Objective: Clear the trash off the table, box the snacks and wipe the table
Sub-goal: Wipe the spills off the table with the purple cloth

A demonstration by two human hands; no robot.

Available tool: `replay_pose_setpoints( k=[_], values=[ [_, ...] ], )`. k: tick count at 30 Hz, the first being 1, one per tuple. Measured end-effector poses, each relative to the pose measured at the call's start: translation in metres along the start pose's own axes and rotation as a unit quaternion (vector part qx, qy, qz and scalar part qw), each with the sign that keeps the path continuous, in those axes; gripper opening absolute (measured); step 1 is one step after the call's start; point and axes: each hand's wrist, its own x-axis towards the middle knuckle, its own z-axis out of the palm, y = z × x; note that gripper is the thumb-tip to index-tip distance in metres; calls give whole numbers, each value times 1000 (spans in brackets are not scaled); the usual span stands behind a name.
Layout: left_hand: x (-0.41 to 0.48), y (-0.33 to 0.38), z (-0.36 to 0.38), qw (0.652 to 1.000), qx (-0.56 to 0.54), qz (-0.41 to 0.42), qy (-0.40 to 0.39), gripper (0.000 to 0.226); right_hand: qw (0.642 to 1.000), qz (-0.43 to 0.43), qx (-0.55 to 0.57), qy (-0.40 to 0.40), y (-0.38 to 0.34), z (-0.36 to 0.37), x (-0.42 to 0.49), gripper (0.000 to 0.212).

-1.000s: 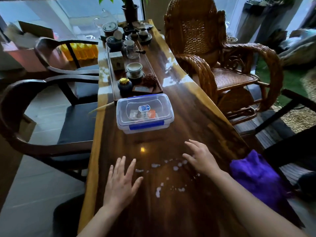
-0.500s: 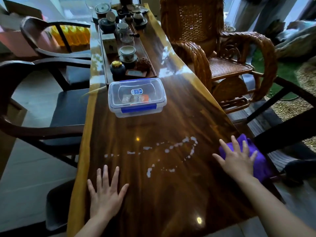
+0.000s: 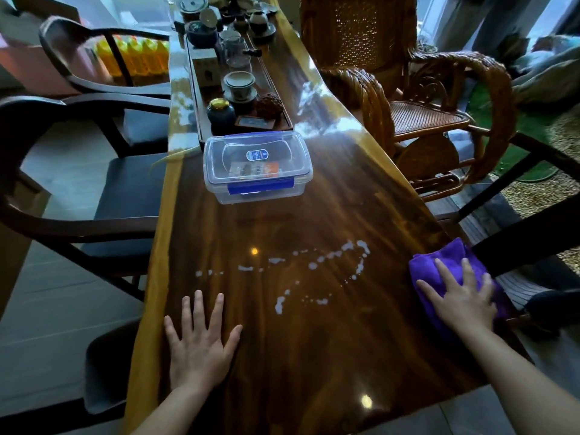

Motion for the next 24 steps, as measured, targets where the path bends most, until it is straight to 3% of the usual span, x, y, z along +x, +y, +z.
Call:
replay_pose_setpoints(
  k=[6, 13, 15, 20, 24],
  values=[
    [3, -1, 5, 1000, -8, 10, 14, 80, 994, -13, -43, 95, -24, 18, -23, 67],
    [2, -1, 6, 999, -8, 24, 45, 79, 969, -93, 26, 226, -42, 42, -56, 30],
    [2, -1, 8, 998, -8, 26, 49, 80, 956, -159, 34, 245, -45, 48, -75, 34],
    [6, 0, 13, 998, -16, 20, 65, 80, 905, -375, -45, 193, -55, 62, -125, 41],
    [4, 1, 11, 997, -14, 17, 79, 79, 942, -306, -103, 90, -50, 58, -103, 69]
  ],
)
